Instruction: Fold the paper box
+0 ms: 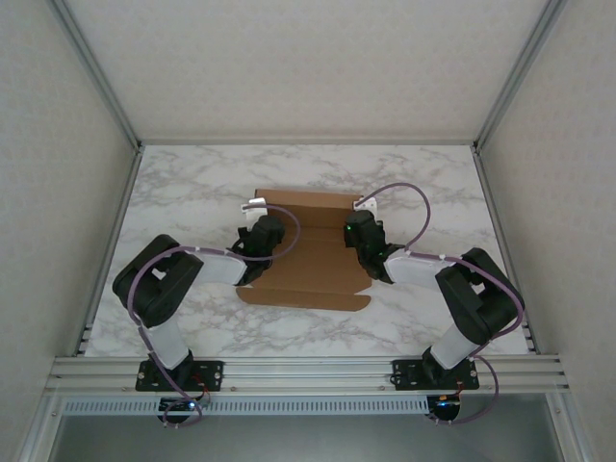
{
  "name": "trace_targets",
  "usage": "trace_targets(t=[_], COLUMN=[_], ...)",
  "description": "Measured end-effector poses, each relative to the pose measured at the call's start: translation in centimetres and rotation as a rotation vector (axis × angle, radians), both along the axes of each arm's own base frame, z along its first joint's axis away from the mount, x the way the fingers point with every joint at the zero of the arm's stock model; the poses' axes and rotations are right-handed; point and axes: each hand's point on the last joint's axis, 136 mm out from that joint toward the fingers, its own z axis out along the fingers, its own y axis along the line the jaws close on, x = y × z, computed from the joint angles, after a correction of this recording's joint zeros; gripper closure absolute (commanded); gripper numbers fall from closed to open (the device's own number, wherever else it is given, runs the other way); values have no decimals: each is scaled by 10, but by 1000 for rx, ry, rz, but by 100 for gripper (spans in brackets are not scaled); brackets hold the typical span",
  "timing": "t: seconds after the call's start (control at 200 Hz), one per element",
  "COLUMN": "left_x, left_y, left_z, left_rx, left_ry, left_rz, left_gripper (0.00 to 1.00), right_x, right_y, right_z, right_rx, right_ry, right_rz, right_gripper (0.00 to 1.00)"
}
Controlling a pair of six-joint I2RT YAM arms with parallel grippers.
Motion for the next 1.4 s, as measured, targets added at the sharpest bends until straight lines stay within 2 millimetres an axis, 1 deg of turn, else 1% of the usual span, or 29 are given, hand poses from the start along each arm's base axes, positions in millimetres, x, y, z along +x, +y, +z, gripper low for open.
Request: trace_targets(t=[0.155, 0.391, 0.566, 0.706, 0.861, 0.901, 0.916, 0.946, 0.956, 0.966, 0.971, 1.006, 1.076, 1.157, 1.207, 1.227, 1.292, 1.402], left_x=[-4, -8, -13, -14, -13, -13, -13, -13, -13, -13, -13, -12, -10, -5, -4, -3, -2, -3], left_y=[5, 4, 2, 1, 0, 0, 0, 0, 0, -1, 0, 1, 5, 11, 14, 14, 14, 13], left_z=[-1, 0, 0, 0, 0, 0, 0, 1, 0, 1, 1, 0, -1, -1, -1, -1, -1, -3], left_rx=[-18, -63, -87, -97, -101, -100, -100, -100, -100, -99, -98, -94, -93, -96, -97, -95, -90, -85], left_ry=[0, 13, 37, 41, 42, 42, 42, 42, 42, 42, 42, 42, 40, 33, 30, 30, 28, 29], left_rz=[61, 74, 58, 53, 47, 47, 47, 47, 47, 47, 47, 51, 69, 87, 95, 95, 86, 61], left_gripper=[100, 100, 100, 100, 100, 100, 100, 100, 100, 100, 100, 100, 100, 100, 100, 98, 91, 70], right_x=[0, 5, 15, 25, 29, 30, 30, 30, 30, 30, 30, 29, 23, 7, -2, -6, -12, -15], right_y=[2, 2, 1, 1, 1, 1, 2, 1, 2, 1, 1, -1, -12, -27, -34, -36, -39, -34], right_z=[5, 11, 6, 3, 0, 0, 0, 0, 0, 0, 0, 0, -8, -19, -20, -18, -5, 32], right_rx=[-19, -29, -34, -22, 15, 18, 19, 20, 20, 21, 24, 20, -5, -44, -44, -48, -26, 40], right_ry=[-2, -5, 16, 36, 53, 53, 52, 52, 51, 49, 48, 43, 47, 73, 80, 79, 53, -35], right_rz=[-8, -26, -59, -119, -181, -189, -191, -195, -196, -200, -202, -212, -225, -208, -193, -180, -145, -77], right_gripper=[100, 100, 100, 100, 100, 93, 88, 74, 72, 65, 65, 57, 48, 40, 35, 33, 29, 27])
